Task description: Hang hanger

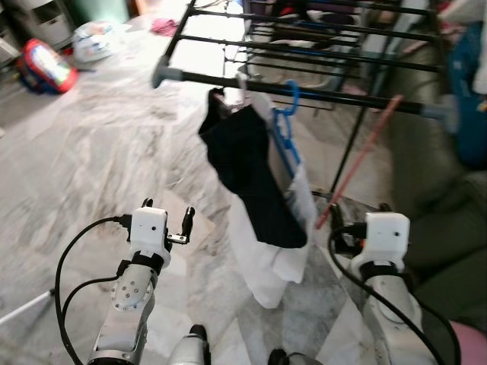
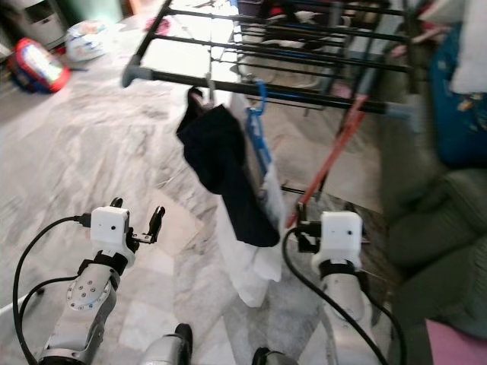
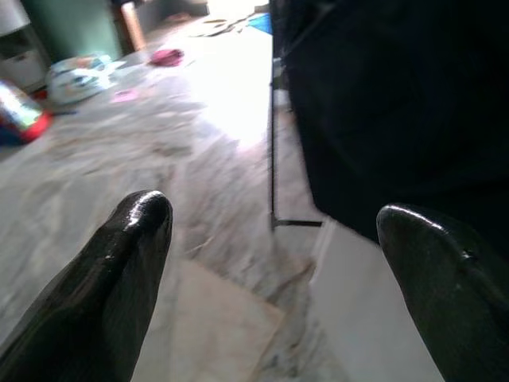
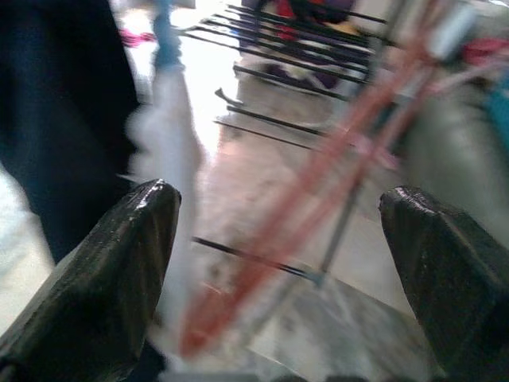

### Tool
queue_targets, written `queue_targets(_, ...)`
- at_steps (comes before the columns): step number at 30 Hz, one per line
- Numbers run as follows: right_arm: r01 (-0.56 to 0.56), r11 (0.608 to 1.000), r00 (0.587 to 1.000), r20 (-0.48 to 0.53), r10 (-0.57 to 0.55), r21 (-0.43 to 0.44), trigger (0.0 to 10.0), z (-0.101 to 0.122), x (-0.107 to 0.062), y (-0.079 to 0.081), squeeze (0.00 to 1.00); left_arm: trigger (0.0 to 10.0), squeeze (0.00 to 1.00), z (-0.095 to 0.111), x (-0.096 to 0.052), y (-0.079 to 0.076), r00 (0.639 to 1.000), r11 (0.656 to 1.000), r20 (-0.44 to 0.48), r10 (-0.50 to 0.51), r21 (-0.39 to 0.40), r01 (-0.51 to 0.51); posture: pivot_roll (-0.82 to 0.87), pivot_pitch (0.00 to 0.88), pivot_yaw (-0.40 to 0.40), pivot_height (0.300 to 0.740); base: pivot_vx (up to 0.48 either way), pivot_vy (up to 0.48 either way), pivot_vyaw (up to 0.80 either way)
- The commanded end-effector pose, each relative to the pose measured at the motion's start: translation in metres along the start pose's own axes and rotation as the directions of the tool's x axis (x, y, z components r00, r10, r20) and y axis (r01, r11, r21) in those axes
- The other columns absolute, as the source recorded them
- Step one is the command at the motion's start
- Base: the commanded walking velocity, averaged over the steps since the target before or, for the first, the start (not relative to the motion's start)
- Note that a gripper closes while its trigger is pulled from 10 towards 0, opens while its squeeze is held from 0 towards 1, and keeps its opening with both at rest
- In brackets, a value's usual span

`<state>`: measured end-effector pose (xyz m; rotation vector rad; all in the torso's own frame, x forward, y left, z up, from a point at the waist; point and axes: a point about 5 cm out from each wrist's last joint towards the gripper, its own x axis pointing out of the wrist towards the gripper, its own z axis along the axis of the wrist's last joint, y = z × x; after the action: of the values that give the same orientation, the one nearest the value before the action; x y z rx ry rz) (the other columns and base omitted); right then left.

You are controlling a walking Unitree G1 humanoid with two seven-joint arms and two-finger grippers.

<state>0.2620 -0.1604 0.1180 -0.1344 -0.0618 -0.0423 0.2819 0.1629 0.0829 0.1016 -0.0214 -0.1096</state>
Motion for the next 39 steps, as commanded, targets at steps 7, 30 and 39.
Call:
queue_targets(7,0.026,1.000,1.000,0.002,-0.026,-0.014,10.0,0.000,-0.002,-0.009,0.00,10.0,0.00,-0.003,-0.002,-0.009,1.000,0.999,-0.003,-0.027,0.022,0.027,0.01,0.229,0.009,0.740,0.000,0.000,0.80)
queue_targets(30,-0.005,1.000,1.000,-0.010,0.005,0.008,10.0,-0.004,-0.004,0.003,0.00,10.0,0.00,-0.005,0.002,-0.011,0.998,0.998,-0.032,-0.047,0.030,0.048,0.03,0.198,0.030,0.740,0.000,0.000,0.80)
queue_targets(39,-0.010,1.000,1.000,-0.003,0.010,0.018,10.0,-0.004,0.000,0.007,0.00,10.0,0.00,-0.004,0.007,-0.010,0.998,0.998,-0.033,-0.046,0.040,0.047,0.04,0.192,0.046,0.740,0.000,0.000,0.80)
